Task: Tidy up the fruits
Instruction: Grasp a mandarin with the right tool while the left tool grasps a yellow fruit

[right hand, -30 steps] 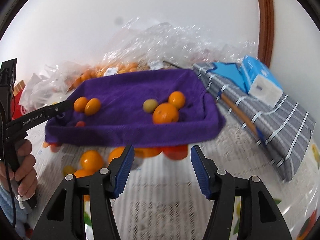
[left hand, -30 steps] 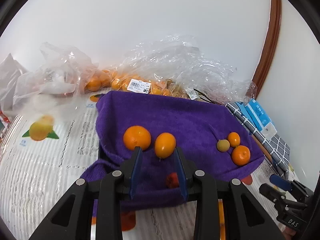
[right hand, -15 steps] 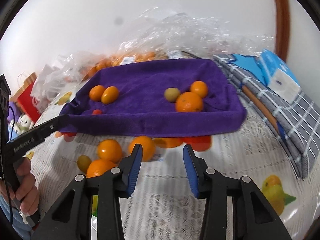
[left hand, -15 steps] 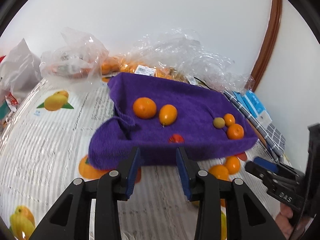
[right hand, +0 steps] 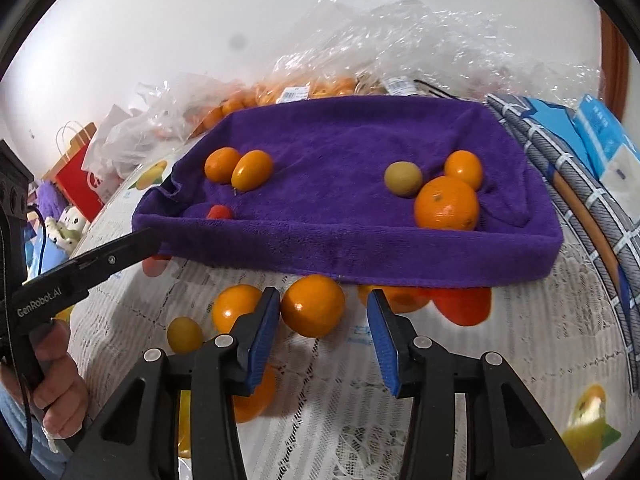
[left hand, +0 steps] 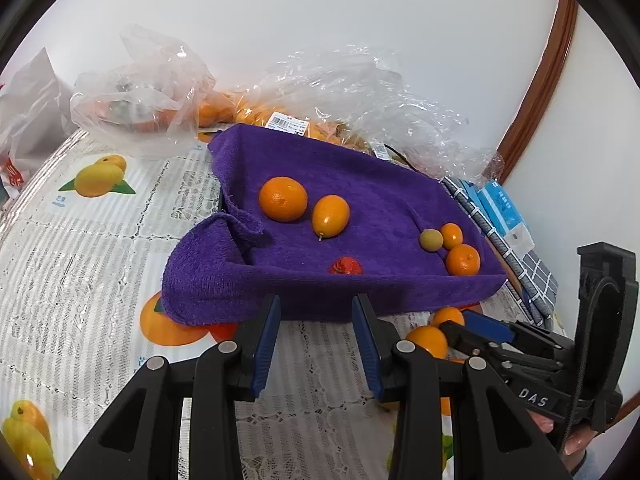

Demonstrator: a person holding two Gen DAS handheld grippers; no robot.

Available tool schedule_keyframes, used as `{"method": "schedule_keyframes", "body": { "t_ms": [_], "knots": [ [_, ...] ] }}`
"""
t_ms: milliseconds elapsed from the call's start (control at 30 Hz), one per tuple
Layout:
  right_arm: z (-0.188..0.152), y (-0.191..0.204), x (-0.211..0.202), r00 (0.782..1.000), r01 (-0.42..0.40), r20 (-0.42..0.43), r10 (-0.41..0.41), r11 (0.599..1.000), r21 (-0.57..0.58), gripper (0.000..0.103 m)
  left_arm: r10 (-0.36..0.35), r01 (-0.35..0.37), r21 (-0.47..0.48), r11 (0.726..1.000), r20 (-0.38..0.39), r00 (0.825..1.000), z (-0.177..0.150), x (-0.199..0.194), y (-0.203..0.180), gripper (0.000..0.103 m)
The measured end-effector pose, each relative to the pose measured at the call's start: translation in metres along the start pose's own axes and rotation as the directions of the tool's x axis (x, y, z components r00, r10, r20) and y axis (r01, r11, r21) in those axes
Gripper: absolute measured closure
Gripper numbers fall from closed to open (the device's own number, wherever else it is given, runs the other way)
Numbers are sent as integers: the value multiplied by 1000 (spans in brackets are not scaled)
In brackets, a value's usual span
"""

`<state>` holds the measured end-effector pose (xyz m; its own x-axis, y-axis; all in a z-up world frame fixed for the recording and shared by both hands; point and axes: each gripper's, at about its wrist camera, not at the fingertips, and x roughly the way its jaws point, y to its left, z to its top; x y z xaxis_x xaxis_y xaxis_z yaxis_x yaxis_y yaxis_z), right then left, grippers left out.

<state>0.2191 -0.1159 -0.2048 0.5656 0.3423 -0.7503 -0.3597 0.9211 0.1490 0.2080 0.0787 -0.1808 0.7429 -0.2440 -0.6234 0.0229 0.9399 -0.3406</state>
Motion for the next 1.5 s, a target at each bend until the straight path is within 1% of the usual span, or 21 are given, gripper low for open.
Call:
{"method": "schedule_keyframes", "body": {
  "t_ms": [100, 167, 200, 233, 367, 433, 500, 600, 700, 800, 933, 1000, 1033, 1067, 1100, 1200, 1300, 1500],
  "knots": [
    [1, 0, 2, 1000, -3, 1, 3, 1000, 1, 59, -9, 9, 2, 1000, -7, 1000, -1, 1, -1, 68],
    [1, -2, 2, 1000, -30, -4, 30, 1000, 9, 64, -12, 12, 11, 1000, -15, 1000, -2, 3, -3, 68],
    [1, -2, 1, 999, -47, -4, 47, 999, 11, 69, -14, 14, 15, 1000, -18, 1000, -3, 3, -4, 68],
    [0, -2, 0, 998, -56, 0, 56, 998, 12, 70, -16, 16, 23, 1000, -23, 1000, -4, 4, -6, 68],
    [-1, -3, -4, 1000, -23, 15, 22, 1000, 10, 70, -34, 36, 70, 997, -33, 999, -8, 5, -14, 68],
    [-3, -8, -11, 999, -14, 35, 13, 1000, 17, 70, -39, 42, 93, 995, -35, 999, -11, 4, -19, 68],
    [-5, -17, -21, 998, 12, 54, -13, 1000, 29, 70, -57, 62, 106, 992, -48, 997, -14, 4, -22, 68],
    [-10, -31, -30, 996, 72, 45, -73, 997, 23, 70, -102, 110, 128, 986, -68, 992, -19, 0, -27, 68],
    [-17, -44, -33, 997, 78, 22, -79, 996, 42, 69, -136, 152, 165, 974, -106, 985, -24, 0, -36, 68],
    [-23, -48, -28, 997, 82, 3, -82, 995, 50, 69, -129, 154, 214, 965, -123, 984, -28, 2, -45, 68],
    [-24, -44, -23, 994, 114, -1, -113, 993, 17, 69, -125, 156, 211, 965, -156, 980, -30, 6, -44, 68],
    [-24, -42, -21, 993, 118, -6, -118, 993, 10, 70, -120, 156, 212, 965, -172, 978, -31, 9, -44, 71],
    [-24, -41, -20, 992, 129, -5, -129, 992, 6, 70, -122, 160, 211, 964, -182, 976, -31, 10, -45, 76],
    [-25, -39, -21, 989, 145, 2, -145, 989, -3, 70, -125, 165, 213, 963, -191, 974, -32, 11, -45, 78],
    [-25, -37, -22, 986, 164, 11, -164, 986, -15, 70, -124, 166, 217, 962, -194, 973, -32, 12, -46, 78],
    [-26, -33, -26, 984, 175, 30, -174, 984, -28, 70, -113, 157, 242, 957, -185, 976, -35, 10, -50, 79],
    [-26, -38, -29, 983, 181, 41, -181, 983, -7, 70, -110, 151, 256, 955, -166, 980, -35, 7, -52, 79],
    [-27, -48, -38, 979, 182, 79, -186, 982, 58, 70, -120, 145, 232, 962, -120, 985, -30, 1, -47, 79]
  ]
}}
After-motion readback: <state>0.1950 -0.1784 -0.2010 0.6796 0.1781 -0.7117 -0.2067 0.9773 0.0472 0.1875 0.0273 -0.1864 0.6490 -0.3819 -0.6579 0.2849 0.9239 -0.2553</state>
